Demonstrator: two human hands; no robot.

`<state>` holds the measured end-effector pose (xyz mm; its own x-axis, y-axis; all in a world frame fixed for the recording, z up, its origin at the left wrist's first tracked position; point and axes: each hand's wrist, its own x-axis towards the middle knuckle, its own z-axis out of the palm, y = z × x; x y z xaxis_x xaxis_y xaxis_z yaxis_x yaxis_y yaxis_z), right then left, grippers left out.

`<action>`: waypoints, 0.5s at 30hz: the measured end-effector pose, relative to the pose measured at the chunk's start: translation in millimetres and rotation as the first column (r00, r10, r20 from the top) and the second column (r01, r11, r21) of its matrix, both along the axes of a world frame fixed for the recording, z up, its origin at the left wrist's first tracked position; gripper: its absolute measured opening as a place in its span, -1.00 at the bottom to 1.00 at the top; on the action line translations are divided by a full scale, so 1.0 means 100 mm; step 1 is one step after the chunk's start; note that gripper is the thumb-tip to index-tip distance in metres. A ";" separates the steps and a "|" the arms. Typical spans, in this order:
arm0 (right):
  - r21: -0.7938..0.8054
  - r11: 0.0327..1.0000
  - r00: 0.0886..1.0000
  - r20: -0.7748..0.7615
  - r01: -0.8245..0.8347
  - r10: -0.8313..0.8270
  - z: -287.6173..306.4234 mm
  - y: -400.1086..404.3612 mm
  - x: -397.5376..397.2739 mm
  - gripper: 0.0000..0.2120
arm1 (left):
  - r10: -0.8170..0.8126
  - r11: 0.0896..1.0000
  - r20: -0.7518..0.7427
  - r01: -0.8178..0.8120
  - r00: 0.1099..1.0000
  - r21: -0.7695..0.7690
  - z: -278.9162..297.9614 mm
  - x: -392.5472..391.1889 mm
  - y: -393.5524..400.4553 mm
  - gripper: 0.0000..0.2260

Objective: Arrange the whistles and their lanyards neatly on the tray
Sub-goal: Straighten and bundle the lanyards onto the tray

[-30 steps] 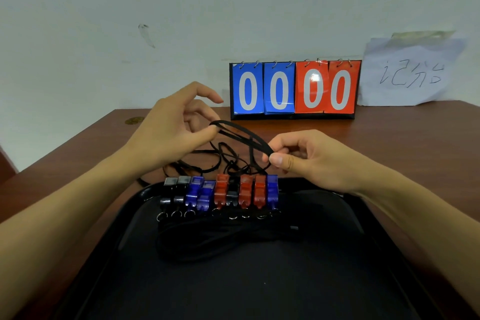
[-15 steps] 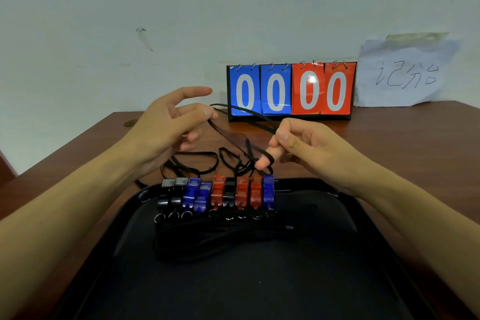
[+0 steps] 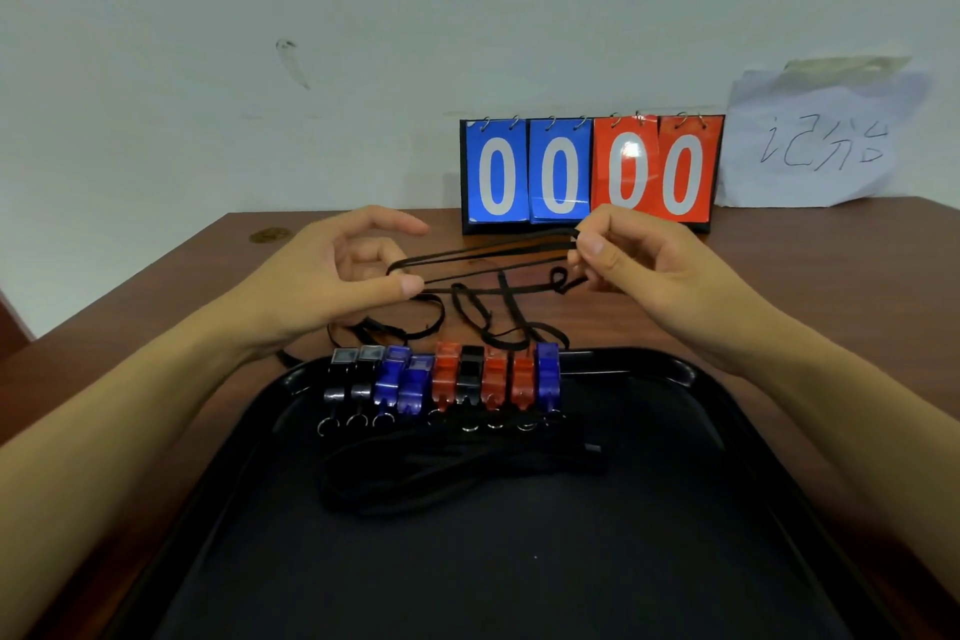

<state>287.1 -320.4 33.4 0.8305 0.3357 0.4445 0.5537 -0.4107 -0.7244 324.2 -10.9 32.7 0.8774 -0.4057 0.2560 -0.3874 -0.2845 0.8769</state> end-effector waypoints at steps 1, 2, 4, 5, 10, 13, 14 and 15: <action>-0.012 1.000 1.000 0.013 0.007 -0.007 0.00 0.01 0.00 -0.83 | 0.041 0.999 0.036 -0.041 0.999 0.024 -0.01 0.00 0.00 -0.59; -0.028 1.000 1.000 0.020 0.012 -0.011 -0.01 0.01 0.00 -0.84 | 0.080 0.996 0.075 -0.083 0.994 0.033 -0.02 0.01 0.00 -0.62; -0.055 0.998 0.999 0.022 0.031 -0.030 -0.02 0.02 0.01 -0.84 | 0.149 0.988 0.125 -0.152 0.981 0.013 -0.04 0.02 0.01 -0.66; -0.054 0.997 0.999 0.022 0.046 -0.045 -0.03 0.03 0.01 -0.84 | 0.174 0.985 0.119 -0.173 0.978 -0.018 -0.05 0.03 0.03 -0.67; -0.063 0.994 0.996 0.033 0.084 -0.082 -0.03 0.03 0.02 -0.85 | 0.270 0.963 0.149 -0.265 0.951 -0.053 -0.10 0.08 0.12 -0.65; -0.012 0.997 0.996 0.041 0.074 -0.074 -0.02 0.03 0.00 -0.86 | 0.261 0.965 0.160 -0.252 0.952 -0.074 -0.11 0.07 0.08 -0.68; 0.028 0.998 0.998 0.033 0.054 -0.055 -0.01 0.03 -0.02 -0.85 | 0.248 0.967 0.138 -0.237 0.959 -0.087 -0.11 0.06 0.07 -0.66; 0.074 0.997 0.999 0.012 0.029 -0.030 0.00 0.03 -0.03 -0.84 | 0.234 0.971 0.126 -0.226 0.964 -0.079 -0.11 0.06 0.07 -0.66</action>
<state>283.7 -317.0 33.8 0.8334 0.2770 0.4782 0.5519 -0.3726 -0.7460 329.8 -3.5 21.7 0.9013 -0.1760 0.3958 -0.4327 -0.3249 0.8410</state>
